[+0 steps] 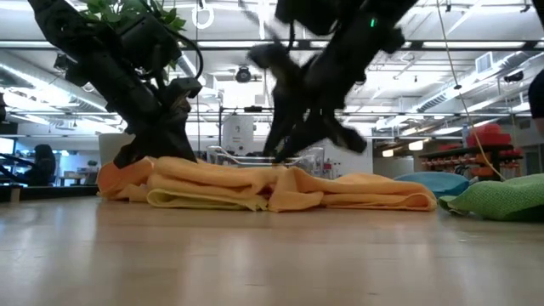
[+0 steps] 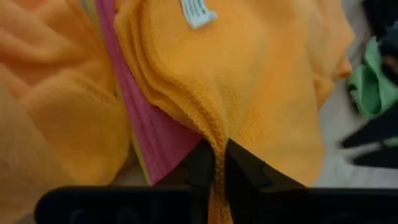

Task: Fold microfiber towels
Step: Stack the bottom folded orange microfiber cloth on top of the pink microfiber cloth

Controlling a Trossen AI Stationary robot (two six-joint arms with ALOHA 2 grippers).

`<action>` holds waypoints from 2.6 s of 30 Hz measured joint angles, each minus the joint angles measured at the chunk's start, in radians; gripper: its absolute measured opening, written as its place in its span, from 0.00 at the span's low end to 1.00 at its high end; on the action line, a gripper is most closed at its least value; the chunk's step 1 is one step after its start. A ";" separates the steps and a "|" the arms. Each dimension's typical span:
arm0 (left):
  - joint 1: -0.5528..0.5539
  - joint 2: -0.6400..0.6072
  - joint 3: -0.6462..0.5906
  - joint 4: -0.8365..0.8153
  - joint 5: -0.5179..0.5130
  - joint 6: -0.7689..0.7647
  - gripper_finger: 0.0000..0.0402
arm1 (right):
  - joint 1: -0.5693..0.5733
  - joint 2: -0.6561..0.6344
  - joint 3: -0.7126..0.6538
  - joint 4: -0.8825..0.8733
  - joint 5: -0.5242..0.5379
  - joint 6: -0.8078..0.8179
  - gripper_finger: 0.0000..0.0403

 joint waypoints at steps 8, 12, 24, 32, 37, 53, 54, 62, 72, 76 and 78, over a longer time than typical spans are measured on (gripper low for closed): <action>0.000 -0.002 0.000 0.001 0.008 0.042 0.29 | -0.052 -0.145 0.004 -0.012 0.136 -0.124 0.35; 0.025 -0.014 0.012 -0.013 0.016 0.071 0.44 | -0.090 -0.040 -0.001 0.045 0.097 -0.153 0.32; 0.172 -0.095 0.304 -0.479 0.196 0.299 0.60 | -0.095 0.125 0.001 0.081 0.095 -0.194 0.10; 0.156 -0.040 0.387 -0.473 0.091 0.404 0.50 | -0.101 0.126 0.001 0.088 0.096 -0.209 0.10; 0.137 0.080 0.354 -0.401 0.088 0.579 0.42 | -0.115 0.070 0.000 0.099 0.102 -0.233 0.10; 0.138 0.164 0.354 -0.316 -0.147 0.893 0.50 | -0.111 0.040 0.000 0.099 0.104 -0.262 0.10; 0.140 0.167 0.354 -0.314 -0.122 0.906 0.51 | -0.111 0.040 0.000 0.099 0.104 -0.266 0.10; 0.149 0.270 0.354 -0.277 -0.081 0.944 0.56 | -0.104 0.040 0.000 0.112 0.146 -0.341 0.10; 0.151 0.299 0.360 -0.280 -0.113 0.925 0.53 | -0.097 0.130 -0.010 0.146 0.074 -0.482 0.10; 0.151 0.263 0.393 -0.272 -0.134 0.925 0.50 | -0.076 0.148 -0.015 0.161 0.068 -0.546 0.10; 0.151 0.264 0.408 -0.289 -0.134 0.960 0.49 | -0.073 0.156 -0.015 0.176 0.068 -0.567 0.10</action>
